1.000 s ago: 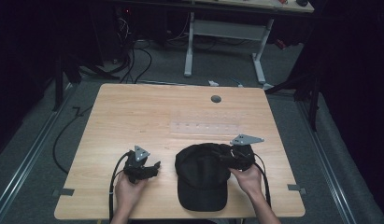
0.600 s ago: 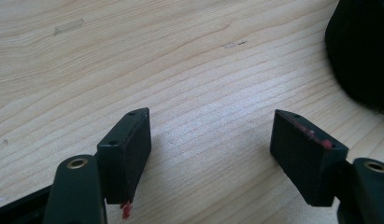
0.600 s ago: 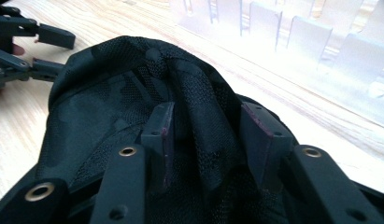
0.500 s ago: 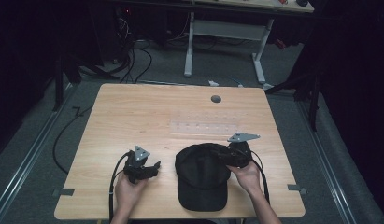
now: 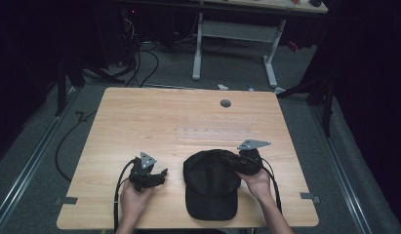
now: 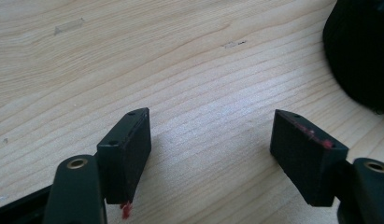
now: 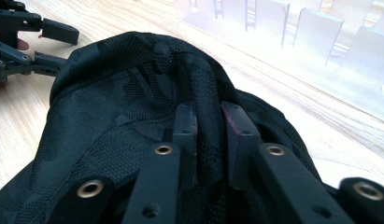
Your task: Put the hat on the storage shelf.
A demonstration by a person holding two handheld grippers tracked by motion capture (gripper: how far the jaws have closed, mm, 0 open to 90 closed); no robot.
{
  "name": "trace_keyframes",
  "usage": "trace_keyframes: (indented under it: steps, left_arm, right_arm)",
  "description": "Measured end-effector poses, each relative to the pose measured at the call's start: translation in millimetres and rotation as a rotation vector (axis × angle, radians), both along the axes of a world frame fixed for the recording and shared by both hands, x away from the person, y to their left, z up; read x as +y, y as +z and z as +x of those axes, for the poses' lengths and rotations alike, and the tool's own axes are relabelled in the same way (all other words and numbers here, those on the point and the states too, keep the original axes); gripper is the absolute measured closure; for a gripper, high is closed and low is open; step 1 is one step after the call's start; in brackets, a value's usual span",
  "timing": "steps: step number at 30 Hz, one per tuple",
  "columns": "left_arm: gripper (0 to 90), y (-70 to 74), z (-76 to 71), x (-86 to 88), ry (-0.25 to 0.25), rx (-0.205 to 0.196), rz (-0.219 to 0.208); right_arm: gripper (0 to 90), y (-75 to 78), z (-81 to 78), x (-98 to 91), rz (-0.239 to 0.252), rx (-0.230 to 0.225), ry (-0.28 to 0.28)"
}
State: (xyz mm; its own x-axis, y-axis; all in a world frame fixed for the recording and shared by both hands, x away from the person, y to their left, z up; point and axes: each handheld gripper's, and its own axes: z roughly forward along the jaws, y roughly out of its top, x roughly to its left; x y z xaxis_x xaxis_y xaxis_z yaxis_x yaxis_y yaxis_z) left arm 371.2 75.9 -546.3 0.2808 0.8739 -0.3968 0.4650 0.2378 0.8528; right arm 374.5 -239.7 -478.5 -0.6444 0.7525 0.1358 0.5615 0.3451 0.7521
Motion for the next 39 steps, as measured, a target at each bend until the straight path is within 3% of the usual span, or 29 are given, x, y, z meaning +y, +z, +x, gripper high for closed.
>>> trace_keyframes:
  steps: [6,15,17,39]
  left_arm:
    - [29.3,0.0,-0.1,0.0,0.0,0.0,0.0]
    - [29.6,0.0,0.0,0.1,0.001,0.0,-0.001]
    - [30.0,0.1,0.2,0.1,0.002,0.0,-0.005]
    - [26.7,0.0,-1.4,-1.5,-0.009,0.004,-0.005]
  right_arm:
    - [82.9,1.0,-1.9,-0.3,-0.015,-0.02,0.01]
    - [83.9,3.4,-5.7,-2.2,0.0,-0.057,0.029]
    - [84.2,5.8,-7.0,-3.6,0.008,-0.077,0.035]
    - [84.3,33.1,-10.8,-23.8,0.08,-0.138,0.028]
